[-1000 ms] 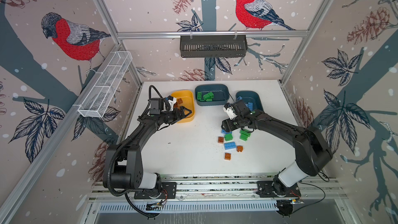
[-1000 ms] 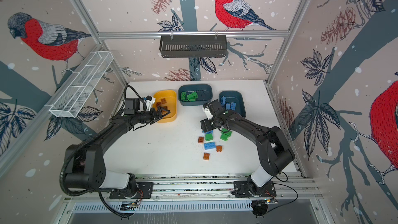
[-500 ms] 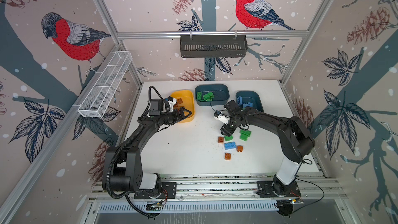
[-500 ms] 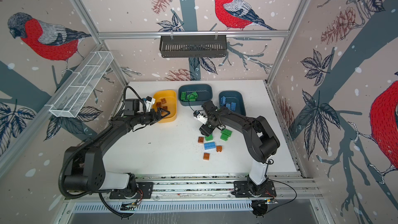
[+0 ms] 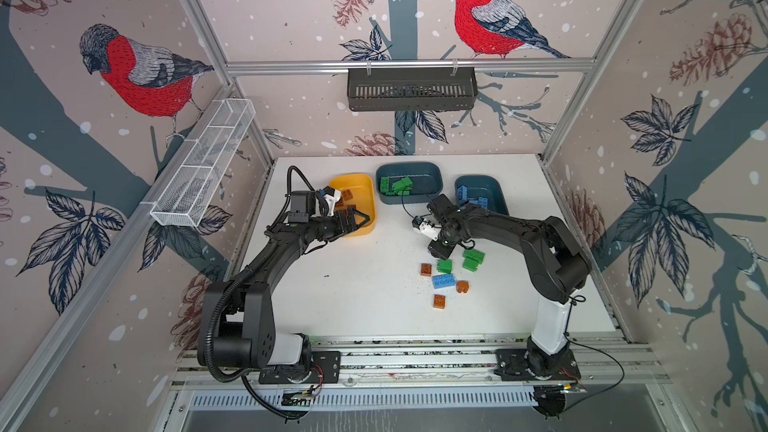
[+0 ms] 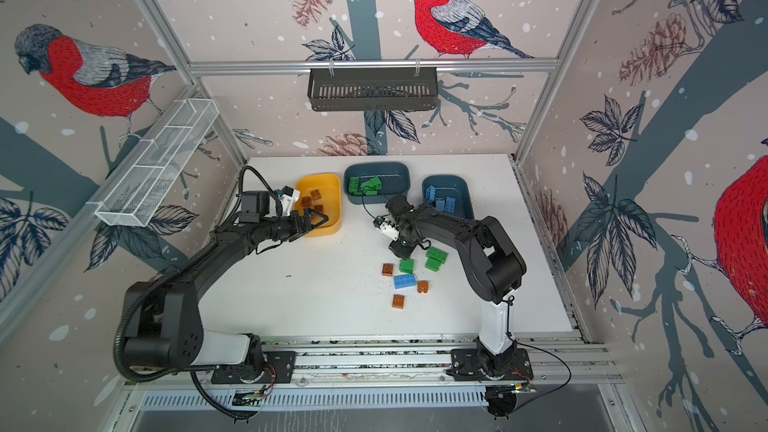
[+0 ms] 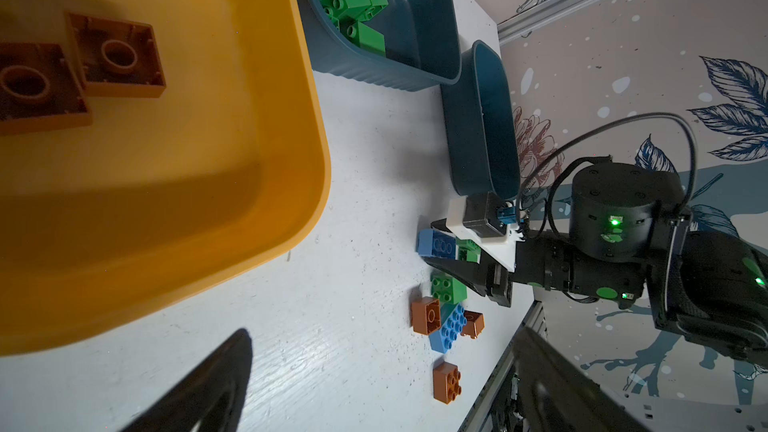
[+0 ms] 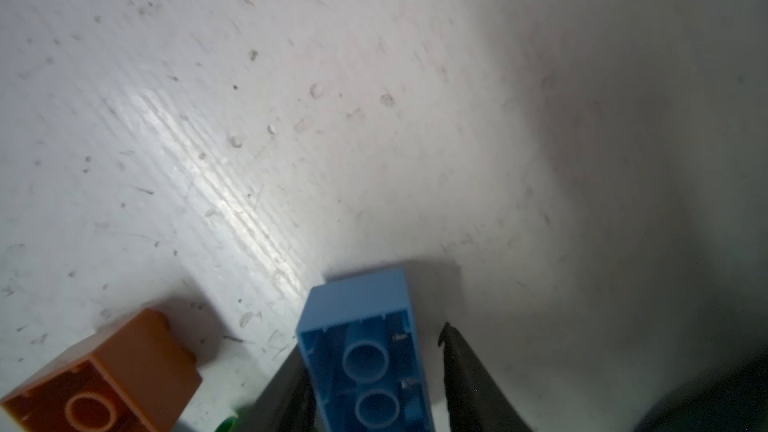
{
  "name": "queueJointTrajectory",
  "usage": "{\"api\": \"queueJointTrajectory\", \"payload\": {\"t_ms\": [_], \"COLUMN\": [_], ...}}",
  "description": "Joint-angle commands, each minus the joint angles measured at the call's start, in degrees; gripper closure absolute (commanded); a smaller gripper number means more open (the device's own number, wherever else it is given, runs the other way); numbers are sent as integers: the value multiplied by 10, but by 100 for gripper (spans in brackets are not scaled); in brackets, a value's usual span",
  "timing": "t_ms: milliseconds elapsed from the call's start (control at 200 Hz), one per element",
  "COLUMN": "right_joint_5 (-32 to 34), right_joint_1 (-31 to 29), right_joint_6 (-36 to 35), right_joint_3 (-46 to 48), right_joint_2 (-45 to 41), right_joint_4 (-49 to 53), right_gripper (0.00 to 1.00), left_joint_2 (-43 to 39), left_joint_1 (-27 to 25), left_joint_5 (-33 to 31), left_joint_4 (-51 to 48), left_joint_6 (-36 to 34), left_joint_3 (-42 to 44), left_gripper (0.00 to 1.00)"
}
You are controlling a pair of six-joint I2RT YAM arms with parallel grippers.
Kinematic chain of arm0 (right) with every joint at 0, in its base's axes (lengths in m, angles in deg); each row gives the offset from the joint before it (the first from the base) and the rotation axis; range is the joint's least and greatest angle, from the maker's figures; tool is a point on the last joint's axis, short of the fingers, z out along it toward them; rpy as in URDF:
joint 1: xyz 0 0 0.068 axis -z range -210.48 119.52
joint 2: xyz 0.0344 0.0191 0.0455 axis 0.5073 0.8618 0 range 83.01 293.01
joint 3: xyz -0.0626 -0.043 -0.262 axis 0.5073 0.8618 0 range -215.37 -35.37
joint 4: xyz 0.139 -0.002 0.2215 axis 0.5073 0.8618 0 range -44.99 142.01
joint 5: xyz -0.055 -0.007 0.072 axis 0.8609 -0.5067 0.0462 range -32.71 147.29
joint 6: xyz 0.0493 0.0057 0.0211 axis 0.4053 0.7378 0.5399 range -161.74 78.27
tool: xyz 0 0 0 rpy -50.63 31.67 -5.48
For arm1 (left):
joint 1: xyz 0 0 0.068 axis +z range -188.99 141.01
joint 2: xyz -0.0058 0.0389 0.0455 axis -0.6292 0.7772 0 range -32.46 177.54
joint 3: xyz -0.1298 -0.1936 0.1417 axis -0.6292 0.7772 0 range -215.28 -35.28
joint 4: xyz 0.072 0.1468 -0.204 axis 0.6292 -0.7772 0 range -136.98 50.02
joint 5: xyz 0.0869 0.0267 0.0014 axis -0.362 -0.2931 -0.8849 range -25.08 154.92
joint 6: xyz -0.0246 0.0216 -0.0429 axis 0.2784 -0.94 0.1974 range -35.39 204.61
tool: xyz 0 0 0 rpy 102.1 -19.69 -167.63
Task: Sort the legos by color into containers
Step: 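Return the right gripper to the pile and grasp another blue brick, then carry the blue brick into the large teal tub and release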
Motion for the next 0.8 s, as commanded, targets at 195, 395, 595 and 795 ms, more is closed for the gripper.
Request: {"api": "queueJointTrajectory", "payload": {"t_ms": [195,395,595,795], "right_joint_5": [5,-2,-29,-9], "right_joint_1": [14,31,87,177], "right_joint_6": [-5,10,44,73], "right_joint_3": [-13,-37,-61,-88], "right_joint_2": [3,-40,-116,-121], "right_joint_4": [18,39,30,6], "right_gripper": [75,77,77,77], "left_joint_2": [0,-6,-9,-4], "left_joint_1": [2,2,2,1], "left_joint_5": [4,9,23,28], "left_joint_4": [6,6,28,32], "left_joint_6": [-7,-1,25,32], "left_joint_3": [-5,-10,-13,-25], "left_gripper": [3,3,3,3]}}
